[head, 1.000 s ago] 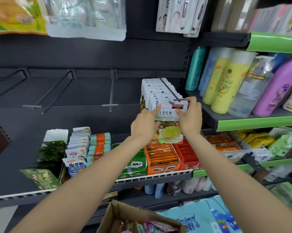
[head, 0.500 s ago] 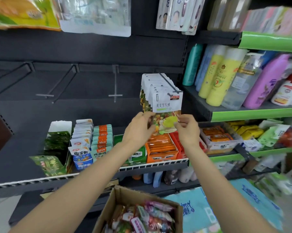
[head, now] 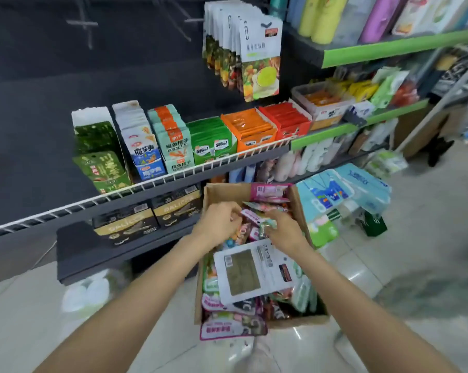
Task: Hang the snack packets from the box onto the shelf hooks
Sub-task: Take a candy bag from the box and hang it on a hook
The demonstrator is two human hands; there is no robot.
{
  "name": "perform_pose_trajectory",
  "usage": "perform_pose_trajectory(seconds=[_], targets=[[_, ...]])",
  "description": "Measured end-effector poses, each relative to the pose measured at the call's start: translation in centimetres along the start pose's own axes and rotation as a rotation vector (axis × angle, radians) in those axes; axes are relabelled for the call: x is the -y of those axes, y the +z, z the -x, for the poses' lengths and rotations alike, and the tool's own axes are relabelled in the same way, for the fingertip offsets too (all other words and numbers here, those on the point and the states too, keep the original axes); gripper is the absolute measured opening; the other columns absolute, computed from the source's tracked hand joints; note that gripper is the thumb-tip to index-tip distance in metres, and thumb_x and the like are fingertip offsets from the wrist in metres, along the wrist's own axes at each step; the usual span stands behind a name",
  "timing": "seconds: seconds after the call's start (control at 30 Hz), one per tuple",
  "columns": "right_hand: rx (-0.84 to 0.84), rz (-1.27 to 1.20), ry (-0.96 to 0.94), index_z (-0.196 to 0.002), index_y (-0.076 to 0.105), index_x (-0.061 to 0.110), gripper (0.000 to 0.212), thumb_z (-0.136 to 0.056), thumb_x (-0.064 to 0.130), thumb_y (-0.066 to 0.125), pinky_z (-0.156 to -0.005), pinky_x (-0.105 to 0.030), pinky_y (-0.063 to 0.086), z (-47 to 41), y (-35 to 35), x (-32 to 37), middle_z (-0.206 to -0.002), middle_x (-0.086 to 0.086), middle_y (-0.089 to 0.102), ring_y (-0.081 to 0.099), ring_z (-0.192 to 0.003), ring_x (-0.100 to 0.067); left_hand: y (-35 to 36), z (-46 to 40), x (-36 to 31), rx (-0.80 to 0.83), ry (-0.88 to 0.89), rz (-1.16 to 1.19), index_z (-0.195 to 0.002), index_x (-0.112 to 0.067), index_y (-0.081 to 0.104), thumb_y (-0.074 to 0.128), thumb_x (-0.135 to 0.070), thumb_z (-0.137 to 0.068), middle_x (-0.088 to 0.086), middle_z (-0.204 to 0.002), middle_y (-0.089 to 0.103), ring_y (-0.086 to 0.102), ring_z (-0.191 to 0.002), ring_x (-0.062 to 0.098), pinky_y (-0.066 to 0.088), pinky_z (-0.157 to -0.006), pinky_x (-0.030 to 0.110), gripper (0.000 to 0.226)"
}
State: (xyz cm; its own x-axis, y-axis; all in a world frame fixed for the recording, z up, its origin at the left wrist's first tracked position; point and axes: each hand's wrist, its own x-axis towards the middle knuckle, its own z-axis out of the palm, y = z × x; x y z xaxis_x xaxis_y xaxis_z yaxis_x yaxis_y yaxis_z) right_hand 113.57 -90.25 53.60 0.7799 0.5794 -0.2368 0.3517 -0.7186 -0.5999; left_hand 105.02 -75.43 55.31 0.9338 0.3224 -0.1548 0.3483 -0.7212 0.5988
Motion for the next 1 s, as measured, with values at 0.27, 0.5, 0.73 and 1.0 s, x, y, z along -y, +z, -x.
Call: perform_pose_trajectory(seconds=[0.27,0.5,0.73,1.0], targets=[[-0.005,0.097,0.200,-0.144,0.033,0.018,0.067,-0.086,0.013,0.065,-0.106,-0.038,0.034,4.7,2.6,-3.0,-0.141,-0.017,0.034,0.040,-0.127,-0.035,5.3,5.2,1.6,0.455,0.104,-0.109,-0.146,-0.014,0.030,0.070,-0.041,-0.080,0.012,-0.148,0.033,0.030,-0.135,0.024,0.028,-0.106,0.027,0.082],[-0.088,-0.066,0.274,-0.136,0.044,0.013,0.060,-0.081,0.005,0.068,-0.088,-0.035,0.045,5.1,2.1,-2.9,-0.123,-0.018,0.056,0.053,-0.115,-0.030,7.4,5.3,1.4,0.369,0.056,-0.280,-0.145,-0.015,0.025,0.076,-0.047,-0.069,0.010,-0.146,0.021,0.033,-0.131,0.030,0.041,-0.102,0.046,0.097],[-0.191,-0.598,0.243,-0.135,0.044,0.008,0.053,-0.086,0.011,0.064,-0.081,-0.034,0.055,4.9,-0.4,-0.4,-0.122,-0.013,0.058,0.063,-0.096,-0.024,3.6,6.4,1.2,0.080,0.302,-0.101,-0.133,-0.013,0.052,0.050,-0.012,-0.095,0.013,-0.121,0.062,0.061,-0.101,0.024,0.050,-0.086,0.036,0.039],[-0.115,-0.766,0.197,-0.136,0.040,0.022,0.048,-0.093,0.036,0.055,-0.103,-0.041,0.043,4.8,0.2,3.0,-0.129,-0.001,0.053,0.052,-0.117,-0.020,0.0,5.9,2.7,-0.139,0.145,0.283,-0.095,-0.007,0.067,0.050,-0.004,-0.093,0.003,-0.095,0.072,0.065,-0.089,0.019,0.050,-0.077,0.030,0.017]])
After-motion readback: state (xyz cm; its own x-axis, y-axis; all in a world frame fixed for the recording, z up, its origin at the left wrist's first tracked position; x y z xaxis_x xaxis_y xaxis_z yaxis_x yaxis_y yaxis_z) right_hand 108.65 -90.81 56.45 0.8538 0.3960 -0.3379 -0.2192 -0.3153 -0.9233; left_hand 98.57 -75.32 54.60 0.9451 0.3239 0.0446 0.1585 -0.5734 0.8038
